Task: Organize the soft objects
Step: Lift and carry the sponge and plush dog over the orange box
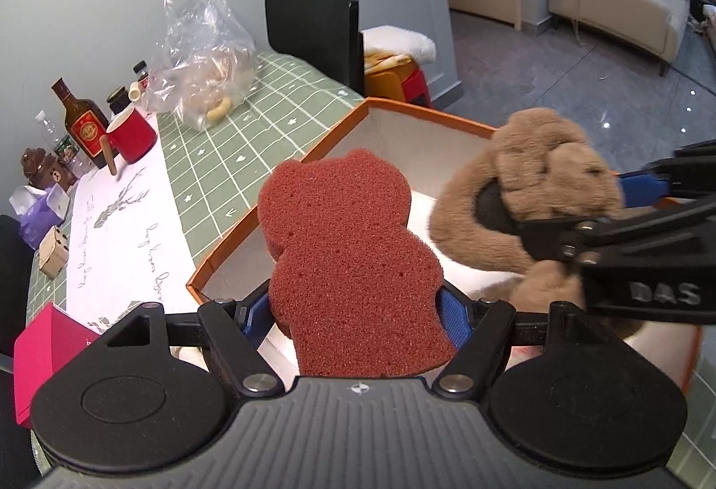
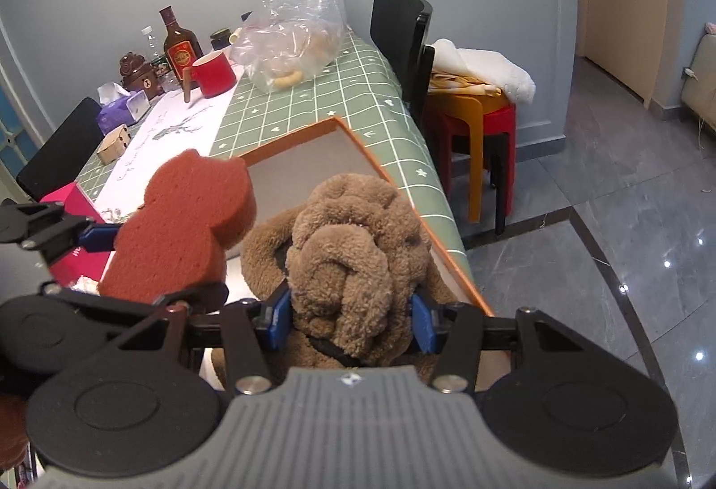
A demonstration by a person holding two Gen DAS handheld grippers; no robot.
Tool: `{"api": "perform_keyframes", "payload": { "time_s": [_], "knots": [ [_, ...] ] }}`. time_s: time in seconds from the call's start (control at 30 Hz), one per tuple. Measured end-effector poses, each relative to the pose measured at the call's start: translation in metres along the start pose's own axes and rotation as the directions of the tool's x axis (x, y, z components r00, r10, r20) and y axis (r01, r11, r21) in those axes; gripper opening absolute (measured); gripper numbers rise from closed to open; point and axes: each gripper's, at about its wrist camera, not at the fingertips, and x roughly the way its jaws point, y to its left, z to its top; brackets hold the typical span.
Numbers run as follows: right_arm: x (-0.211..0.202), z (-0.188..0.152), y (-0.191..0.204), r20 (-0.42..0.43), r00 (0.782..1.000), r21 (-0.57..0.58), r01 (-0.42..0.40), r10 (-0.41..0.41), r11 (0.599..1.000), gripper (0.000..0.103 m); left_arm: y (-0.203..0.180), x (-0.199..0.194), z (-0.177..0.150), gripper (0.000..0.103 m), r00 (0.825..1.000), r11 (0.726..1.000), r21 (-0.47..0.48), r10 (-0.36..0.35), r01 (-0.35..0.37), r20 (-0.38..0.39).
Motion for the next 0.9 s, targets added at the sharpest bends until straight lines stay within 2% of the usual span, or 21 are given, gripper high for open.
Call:
{"api": "perform_keyframes", "payload": {
  "time_s": [0.43, 0.67, 0.9],
  "knots": [
    [0.032, 0.005, 0.001, 0.005, 0.999, 0.076, 0.035, -0.035, 0.996, 0.052, 0.007, 0.048, 0.017, 0.085, 0.996, 0.999, -0.028, 0.042, -0.044, -0.083],
    [0.039, 0.007, 0.001, 0.011, 0.998, 0.083, 0.058, -0.059, 0.995, 0.052, 0.008, 0.057, 0.02, 0.087, 0.996, 0.998, -0.039, 0.04, -0.043, -0.084],
    [0.04, 0.007, 0.003, 0.0, 0.997, 0.064, 0.071, -0.071, 0.995, 0.054, 0.006, 0.058, 0.021, 0.089, 0.995, 0.999, -0.01, 0.053, -0.054, -0.09]
  ]
}}
